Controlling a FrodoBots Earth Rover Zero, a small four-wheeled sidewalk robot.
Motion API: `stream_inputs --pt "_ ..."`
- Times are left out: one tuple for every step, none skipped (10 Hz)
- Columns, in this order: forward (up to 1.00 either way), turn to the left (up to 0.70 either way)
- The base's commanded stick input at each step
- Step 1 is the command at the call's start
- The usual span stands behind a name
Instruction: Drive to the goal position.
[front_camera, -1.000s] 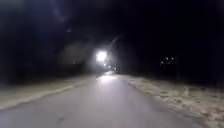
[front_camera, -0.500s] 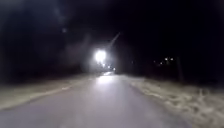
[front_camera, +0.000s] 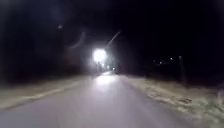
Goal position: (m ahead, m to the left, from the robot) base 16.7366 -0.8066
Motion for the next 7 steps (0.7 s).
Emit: stream_inputs --pt "1.00 0.00" --pt "1.00 0.00" --pt "1.00 0.00" --pt "1.00 0.00" --pt "1.00 0.00" --pt "1.00 0.00" --pt "1.00 0.00"
